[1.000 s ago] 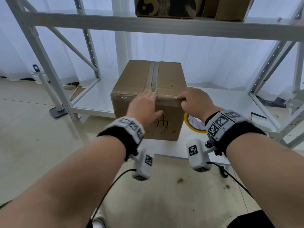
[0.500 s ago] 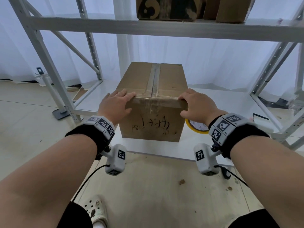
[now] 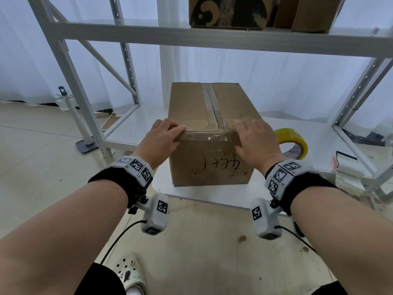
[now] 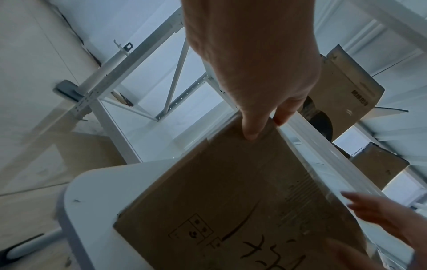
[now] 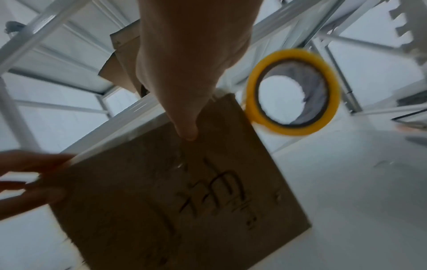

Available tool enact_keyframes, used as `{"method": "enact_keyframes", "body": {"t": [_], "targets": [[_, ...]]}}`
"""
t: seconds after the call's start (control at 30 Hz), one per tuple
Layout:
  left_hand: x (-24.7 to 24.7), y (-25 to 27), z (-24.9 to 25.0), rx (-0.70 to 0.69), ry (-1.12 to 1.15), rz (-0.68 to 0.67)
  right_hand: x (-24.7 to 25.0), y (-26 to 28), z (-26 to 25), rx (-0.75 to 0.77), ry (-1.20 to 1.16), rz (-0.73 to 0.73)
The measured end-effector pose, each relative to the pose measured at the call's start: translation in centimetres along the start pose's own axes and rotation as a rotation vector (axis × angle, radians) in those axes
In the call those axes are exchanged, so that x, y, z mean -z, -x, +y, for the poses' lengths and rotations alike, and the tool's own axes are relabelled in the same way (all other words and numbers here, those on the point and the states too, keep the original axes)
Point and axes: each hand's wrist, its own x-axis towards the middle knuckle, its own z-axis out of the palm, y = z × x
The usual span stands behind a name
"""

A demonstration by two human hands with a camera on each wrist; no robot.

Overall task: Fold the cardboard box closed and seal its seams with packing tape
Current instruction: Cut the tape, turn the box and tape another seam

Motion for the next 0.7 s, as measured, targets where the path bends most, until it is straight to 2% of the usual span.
{"method": "enact_keyframes", "body": {"t": [0.1, 0.23, 0.4, 0.5, 0.7], "targets": [[-0.4, -0.2, 0.6, -0.083, -0.007, 0.064, -1.0, -0.6, -3.6, 0.171, -0.011, 0.076], [-0.5, -0.4, 0.3, -0.162, -0.007, 0.163, -1.4, -2.1, -5.9, 0.211, -0.093, 0.196], [-0.7, -0.4, -0.1, -0.181, 0.019, 0.176, -1.8, -2.9, -5.6, 0.285, -0.127, 0.303], [-0.7, -0.3, -0.5, -0.149, 0.074, 0.137, -2.3, -3.0, -5.3, 0.292, -0.110, 0.320], [-0.4, -1.9, -0.8, -0.028, 0.291, 0.145, -2.2, -2.8, -5.5, 0.241, -0.215, 0.356]]}}
